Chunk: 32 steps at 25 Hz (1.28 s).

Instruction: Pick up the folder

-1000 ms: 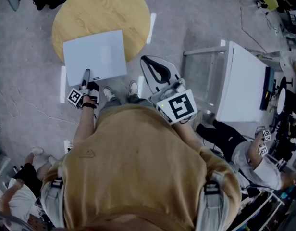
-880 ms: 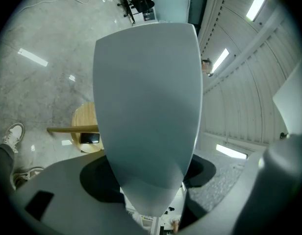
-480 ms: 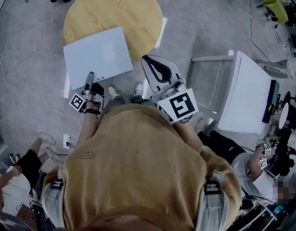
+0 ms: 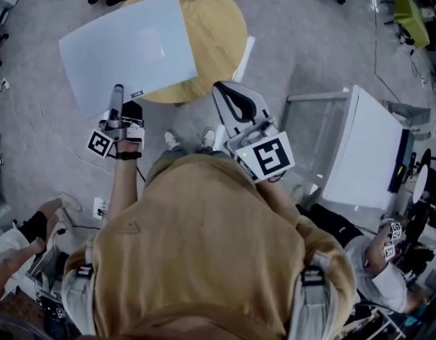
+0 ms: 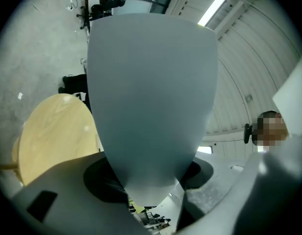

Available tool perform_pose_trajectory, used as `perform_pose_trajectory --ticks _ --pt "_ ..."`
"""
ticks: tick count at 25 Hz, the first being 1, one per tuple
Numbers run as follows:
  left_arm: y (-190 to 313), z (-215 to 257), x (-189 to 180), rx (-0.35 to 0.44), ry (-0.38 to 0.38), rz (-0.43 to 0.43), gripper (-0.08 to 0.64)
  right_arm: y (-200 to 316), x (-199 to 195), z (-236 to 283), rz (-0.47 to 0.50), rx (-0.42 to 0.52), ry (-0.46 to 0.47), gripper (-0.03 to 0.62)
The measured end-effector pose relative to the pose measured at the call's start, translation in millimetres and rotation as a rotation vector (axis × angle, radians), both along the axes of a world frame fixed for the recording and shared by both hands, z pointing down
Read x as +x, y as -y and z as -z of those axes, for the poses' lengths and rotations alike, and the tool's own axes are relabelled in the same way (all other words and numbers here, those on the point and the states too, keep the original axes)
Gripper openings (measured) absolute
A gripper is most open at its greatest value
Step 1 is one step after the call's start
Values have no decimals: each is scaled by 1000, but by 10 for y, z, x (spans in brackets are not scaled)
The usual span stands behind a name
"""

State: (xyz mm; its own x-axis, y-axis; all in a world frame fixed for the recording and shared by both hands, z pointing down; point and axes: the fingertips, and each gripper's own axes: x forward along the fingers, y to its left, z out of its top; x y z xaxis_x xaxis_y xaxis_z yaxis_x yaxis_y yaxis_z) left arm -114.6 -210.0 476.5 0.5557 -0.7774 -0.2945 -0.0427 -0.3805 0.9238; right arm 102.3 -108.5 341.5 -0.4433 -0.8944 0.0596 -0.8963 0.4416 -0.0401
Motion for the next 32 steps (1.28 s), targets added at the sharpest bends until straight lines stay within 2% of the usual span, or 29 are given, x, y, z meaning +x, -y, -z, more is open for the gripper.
perform_pose_trajectory --ticks 3,8,16,22,26,32 --pt "44 422 -31 55 -11 40 272 -23 -16 56 -3 18 9 0" --pt "76 913 -184 146 18 118 272 -44 -8 -42 8 15 -23 0" --pt "99 1530 -695 283 40 251 272 87 -112 -51 -1 40 -21 0" --pt "-54 1998 -1004 393 152 376 272 117 -152 204 -17 99 -12 0" --pt "-194 2220 -1264 444 193 442 272 91 -153 370 -30 142 -15 0" --pt "-322 2461 -1208 522 268 494 273 126 163 515 -69 191 -22 0"
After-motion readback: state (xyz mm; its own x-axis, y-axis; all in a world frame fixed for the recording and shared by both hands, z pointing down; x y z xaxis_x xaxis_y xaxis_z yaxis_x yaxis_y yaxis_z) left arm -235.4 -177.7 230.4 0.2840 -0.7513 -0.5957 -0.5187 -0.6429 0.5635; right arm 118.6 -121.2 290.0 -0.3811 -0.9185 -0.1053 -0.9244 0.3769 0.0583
